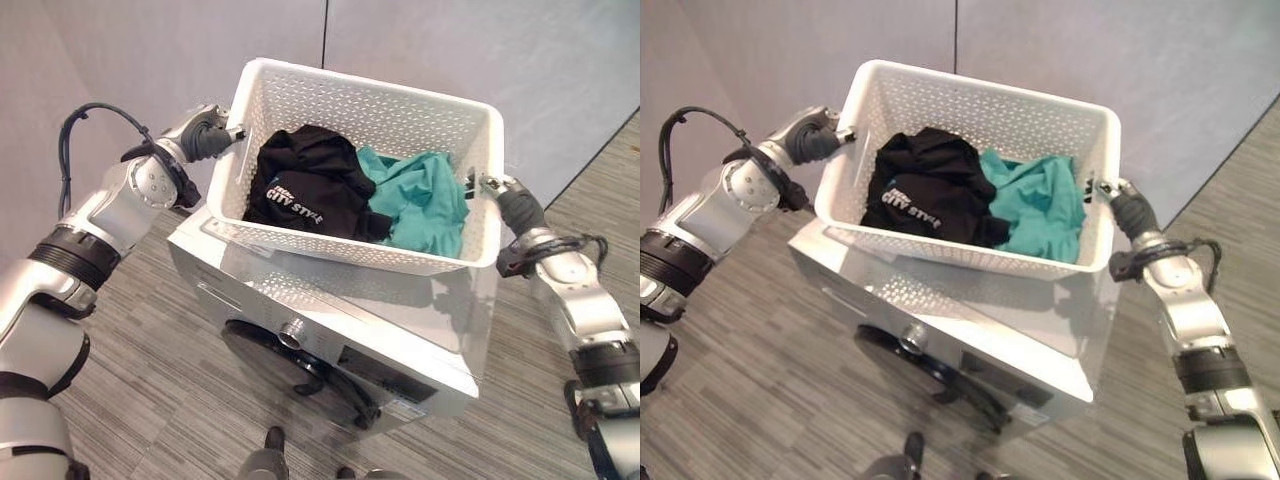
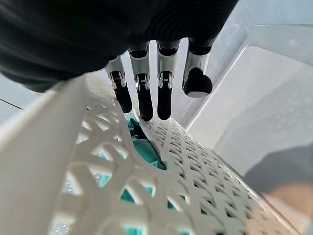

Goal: Grab the laundry basket,head to the washer,open it,put in the laundry and shut it.

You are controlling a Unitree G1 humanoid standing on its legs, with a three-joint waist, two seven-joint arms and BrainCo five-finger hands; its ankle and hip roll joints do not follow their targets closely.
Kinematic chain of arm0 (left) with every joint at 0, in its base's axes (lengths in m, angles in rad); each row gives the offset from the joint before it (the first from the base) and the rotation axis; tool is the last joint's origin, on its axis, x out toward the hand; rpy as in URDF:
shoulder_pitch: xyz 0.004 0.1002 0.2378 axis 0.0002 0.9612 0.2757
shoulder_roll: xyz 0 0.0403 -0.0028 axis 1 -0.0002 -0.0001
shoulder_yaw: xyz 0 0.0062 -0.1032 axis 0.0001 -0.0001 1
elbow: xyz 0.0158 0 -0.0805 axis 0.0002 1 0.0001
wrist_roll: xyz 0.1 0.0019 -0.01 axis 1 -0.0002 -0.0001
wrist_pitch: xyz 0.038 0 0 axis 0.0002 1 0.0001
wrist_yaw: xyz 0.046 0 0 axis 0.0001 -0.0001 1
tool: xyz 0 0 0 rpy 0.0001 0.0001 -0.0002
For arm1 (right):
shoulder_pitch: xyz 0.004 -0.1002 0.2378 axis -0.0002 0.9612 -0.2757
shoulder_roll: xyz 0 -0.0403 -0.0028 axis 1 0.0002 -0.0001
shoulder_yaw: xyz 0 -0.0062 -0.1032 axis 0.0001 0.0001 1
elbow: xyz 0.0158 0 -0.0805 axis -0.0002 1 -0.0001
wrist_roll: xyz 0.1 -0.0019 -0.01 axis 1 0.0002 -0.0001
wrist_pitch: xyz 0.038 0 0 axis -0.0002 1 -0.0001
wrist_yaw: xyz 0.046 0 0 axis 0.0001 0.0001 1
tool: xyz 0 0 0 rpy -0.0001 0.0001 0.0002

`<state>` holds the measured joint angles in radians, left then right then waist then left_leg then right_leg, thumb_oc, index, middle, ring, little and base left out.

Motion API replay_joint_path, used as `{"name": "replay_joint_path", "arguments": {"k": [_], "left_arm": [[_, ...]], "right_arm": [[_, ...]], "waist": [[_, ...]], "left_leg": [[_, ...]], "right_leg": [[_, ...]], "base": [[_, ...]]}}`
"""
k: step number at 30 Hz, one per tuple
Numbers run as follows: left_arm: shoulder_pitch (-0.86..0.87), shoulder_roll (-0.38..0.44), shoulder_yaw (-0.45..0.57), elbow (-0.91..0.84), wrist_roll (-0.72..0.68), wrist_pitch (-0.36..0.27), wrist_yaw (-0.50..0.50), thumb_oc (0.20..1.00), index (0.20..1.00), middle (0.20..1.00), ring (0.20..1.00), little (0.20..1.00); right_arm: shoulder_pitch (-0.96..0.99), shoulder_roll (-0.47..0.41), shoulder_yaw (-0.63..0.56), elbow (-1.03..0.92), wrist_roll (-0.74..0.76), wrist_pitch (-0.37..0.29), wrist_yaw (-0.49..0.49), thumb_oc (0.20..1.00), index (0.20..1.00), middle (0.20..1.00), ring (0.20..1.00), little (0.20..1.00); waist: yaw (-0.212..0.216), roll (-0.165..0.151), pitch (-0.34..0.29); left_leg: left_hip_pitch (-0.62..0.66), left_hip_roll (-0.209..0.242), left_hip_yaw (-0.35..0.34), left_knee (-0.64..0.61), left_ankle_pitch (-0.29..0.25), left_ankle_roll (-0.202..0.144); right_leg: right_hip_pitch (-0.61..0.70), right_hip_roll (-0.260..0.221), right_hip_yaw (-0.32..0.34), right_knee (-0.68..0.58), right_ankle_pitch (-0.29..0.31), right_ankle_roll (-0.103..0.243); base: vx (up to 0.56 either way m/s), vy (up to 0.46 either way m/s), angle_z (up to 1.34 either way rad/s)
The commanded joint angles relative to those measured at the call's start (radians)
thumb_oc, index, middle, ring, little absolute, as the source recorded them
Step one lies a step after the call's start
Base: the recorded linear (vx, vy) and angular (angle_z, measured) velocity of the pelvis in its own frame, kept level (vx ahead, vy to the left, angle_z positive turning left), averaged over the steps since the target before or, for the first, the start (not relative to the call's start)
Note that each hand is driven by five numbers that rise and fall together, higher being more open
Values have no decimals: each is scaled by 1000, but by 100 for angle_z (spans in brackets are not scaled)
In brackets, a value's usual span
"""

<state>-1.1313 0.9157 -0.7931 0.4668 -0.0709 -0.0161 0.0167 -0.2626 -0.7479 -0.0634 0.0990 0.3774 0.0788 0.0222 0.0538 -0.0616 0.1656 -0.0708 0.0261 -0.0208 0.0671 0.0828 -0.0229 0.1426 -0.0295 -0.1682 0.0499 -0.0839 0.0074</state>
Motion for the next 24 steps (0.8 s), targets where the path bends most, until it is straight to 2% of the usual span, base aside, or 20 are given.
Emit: {"name": "replay_joint_path", "arguments": {"k": [1,5,11,13,14,15,16,18,19,20,24], "left_arm": [[-40,53,96,112,30,23,23,200,200,200,200,200],[7,39,124,82,38,28,9,200,200,200,200,200],[-12,-28,143,80,55,28,38,200,200,200,200,200],[-9,-36,149,83,58,28,45,329,329,329,329,329],[-6,-40,154,84,60,27,49,489,489,489,489,489],[-2,-46,162,93,58,29,54,605,605,605,605,605],[4,-48,174,95,57,30,61,1000,1000,1000,1000,1000],[-5,-61,193,128,46,35,87,1000,1000,1000,1000,1000],[-36,-68,198,153,41,31,115,1000,1000,1000,1000,1000],[-69,-83,195,170,42,22,147,1000,1000,1000,1000,1000],[-132,-105,182,210,57,16,194,1000,1000,1000,1000,1000]], "right_arm": [[126,-4,-1,134,-12,36,-26,200,200,200,200,200],[155,19,4,120,-10,38,-9,200,200,200,200,200],[263,42,-54,60,5,31,3,200,200,200,200,200],[265,43,-56,69,7,30,0,200,200,200,200,200],[261,44,-54,76,10,30,-4,200,200,200,200,200],[256,48,-52,85,15,30,-7,200,200,200,200,200],[248,52,-48,94,20,29,-11,200,200,200,200,200],[234,58,-38,130,29,37,-18,200,200,200,200,200],[220,54,-42,148,35,38,-29,583,583,583,583,583],[199,48,-39,172,47,34,-41,1000,1000,1000,1000,1000],[133,20,-23,209,73,25,-60,1000,1000,1000,1000,1000]], "waist": [[24,37,-42],[22,28,-37],[8,23,-39],[6,23,-40],[4,23,-41],[4,22,-42],[4,22,-44],[5,22,-52],[1,22,-59],[0,22,-67],[-5,21,-82]], "left_leg": [[-79,83,-7,32,-8,-15],[-79,90,-9,24,0,-17],[-106,89,-26,21,12,-26],[-107,91,-26,18,13,-27],[-105,91,-25,13,14,-27],[-104,92,-24,9,14,-27],[-101,92,-22,3,14,-26],[-93,93,-16,-12,15,-26],[-85,93,-7,-20,13,-27],[-79,92,2,-28,11,-26],[-63,93,24,-46,5,-23]], "right_leg": [[32,-87,9,37,-103,106],[29,-77,9,31,-102,102],[36,-66,-13,8,-103,94],[36,-65,-16,6,-103,94],[36,-64,-16,4,-102,94],[36,-65,-18,2,-101,95],[37,-66,-19,-1,-99,96],[38,-69,-22,-7,-94,101],[38,-75,-24,-12,-89,107],[39,-81,-27,-16,-84,114],[35,-95,-23,-22,-75,126]], "base": [[-2,-12,-4],[-2,-13,-3],[-3,-23,8],[13,-12,7],[23,-3,6],[37,-6,3],[61,-10,0],[81,0,-3],[107,23,-7],[115,29,-9],[61,24,-7]]}}
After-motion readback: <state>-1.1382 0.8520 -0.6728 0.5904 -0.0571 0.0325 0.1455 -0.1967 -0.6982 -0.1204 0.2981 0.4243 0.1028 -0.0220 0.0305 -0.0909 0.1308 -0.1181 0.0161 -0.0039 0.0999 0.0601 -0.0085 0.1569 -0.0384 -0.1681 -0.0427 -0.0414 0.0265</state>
